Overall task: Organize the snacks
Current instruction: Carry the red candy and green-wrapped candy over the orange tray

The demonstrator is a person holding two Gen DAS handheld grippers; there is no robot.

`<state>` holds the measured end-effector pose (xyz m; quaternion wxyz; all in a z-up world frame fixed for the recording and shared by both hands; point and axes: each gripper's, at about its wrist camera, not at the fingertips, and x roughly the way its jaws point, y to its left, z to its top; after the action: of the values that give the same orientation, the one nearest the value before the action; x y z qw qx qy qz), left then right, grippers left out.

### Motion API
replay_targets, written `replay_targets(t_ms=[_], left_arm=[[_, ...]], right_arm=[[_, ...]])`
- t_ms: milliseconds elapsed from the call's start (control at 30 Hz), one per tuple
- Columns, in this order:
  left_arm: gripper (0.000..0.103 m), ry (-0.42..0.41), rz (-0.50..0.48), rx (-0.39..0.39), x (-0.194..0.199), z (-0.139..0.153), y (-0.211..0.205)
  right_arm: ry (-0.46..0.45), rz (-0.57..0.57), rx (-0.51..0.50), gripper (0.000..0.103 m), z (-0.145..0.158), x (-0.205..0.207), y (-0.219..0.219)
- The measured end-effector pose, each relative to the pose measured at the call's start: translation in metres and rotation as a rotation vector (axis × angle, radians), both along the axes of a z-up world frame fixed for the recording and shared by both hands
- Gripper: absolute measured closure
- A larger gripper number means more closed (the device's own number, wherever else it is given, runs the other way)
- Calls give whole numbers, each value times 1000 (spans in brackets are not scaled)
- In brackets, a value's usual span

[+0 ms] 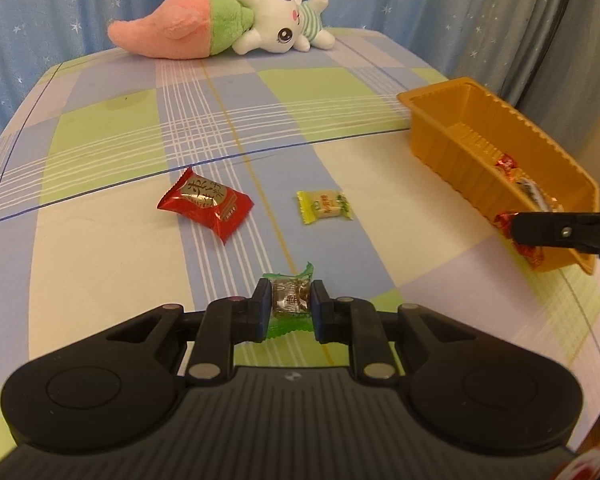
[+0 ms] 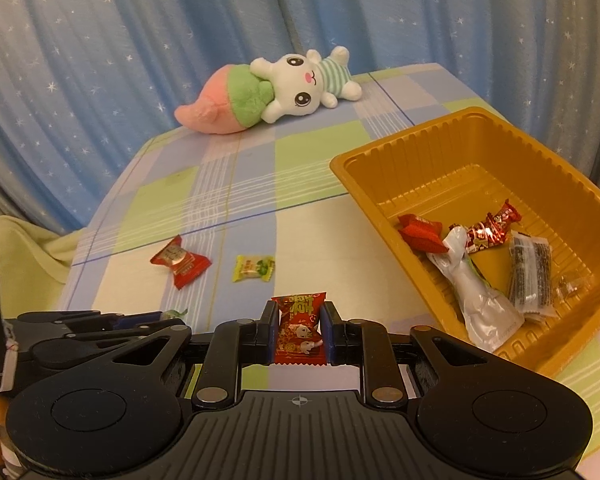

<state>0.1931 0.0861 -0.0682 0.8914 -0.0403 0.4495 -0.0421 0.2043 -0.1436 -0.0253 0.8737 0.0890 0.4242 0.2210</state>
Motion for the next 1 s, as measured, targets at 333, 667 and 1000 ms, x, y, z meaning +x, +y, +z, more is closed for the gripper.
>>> replay_targets(t_ms=[333, 667, 1000], left_arm=[[85, -43, -50, -27, -25, 30, -32], [85, -76, -160, -41, -16, 48, -98], [85, -100, -210, -45, 12, 58, -155]], right_arm=[[2, -6, 27, 81, 5, -19, -25], [-13, -79, 64, 81, 12, -18, -82], [-21, -153, 83, 81, 13, -3, -143]])
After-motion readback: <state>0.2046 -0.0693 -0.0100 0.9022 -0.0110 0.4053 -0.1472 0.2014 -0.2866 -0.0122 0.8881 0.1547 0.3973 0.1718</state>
